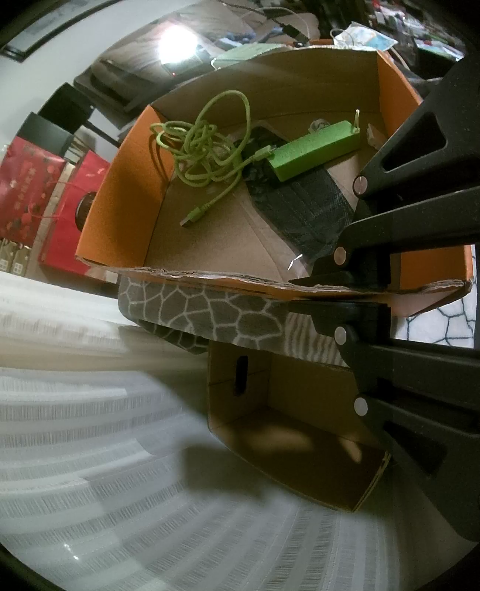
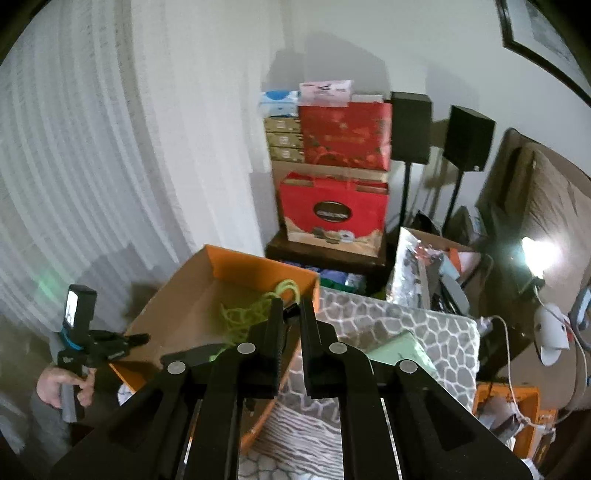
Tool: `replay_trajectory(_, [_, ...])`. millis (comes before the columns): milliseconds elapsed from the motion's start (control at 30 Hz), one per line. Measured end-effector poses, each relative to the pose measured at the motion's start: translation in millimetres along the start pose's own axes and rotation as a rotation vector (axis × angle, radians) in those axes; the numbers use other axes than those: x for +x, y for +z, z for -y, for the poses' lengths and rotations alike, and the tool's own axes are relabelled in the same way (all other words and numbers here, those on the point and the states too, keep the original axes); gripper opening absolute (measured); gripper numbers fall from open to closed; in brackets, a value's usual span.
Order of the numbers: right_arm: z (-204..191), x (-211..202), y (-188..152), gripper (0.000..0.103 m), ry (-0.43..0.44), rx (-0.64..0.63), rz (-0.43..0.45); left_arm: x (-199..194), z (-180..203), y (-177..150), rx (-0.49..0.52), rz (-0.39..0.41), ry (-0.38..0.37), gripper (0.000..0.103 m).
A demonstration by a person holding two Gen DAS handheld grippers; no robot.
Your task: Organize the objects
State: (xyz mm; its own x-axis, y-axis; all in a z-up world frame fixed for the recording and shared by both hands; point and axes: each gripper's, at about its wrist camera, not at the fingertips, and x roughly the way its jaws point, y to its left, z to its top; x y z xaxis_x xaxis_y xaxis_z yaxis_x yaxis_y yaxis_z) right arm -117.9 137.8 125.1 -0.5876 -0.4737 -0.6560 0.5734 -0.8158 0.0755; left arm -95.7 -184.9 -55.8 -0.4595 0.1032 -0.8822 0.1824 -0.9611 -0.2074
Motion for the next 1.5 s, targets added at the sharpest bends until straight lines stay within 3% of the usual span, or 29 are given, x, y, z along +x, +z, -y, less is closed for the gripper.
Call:
replay_trajectory(367, [-44, 39, 8, 0.007, 0.103, -0.026, -0.044, 0, 1, 0, -0.001, 0.000, 0.000, 0.004])
replay_trajectory(800, [-103, 122, -12, 0.007, 0.201, -0.052, -0.154, 1, 0, 0, -0.003, 0.000, -0.002, 0.004])
replay_trajectory(1367, [-129, 180, -35, 0.008, 0.145, -0.082, -0.187, 2, 0, -1, -0.005, 0.000, -0.004, 0.004])
replay_trajectory(1467, [-128, 187, -38, 0.012, 0.129, -0.084, -0.190, 2, 0, -1, -0.005, 0.000, -0.004, 0.004])
replay_trajectory(1500, [-128, 188, -39, 0.019, 0.118, -0.085, -0.191, 2, -1, -1, -0.005, 0.000, -0.004, 0.004])
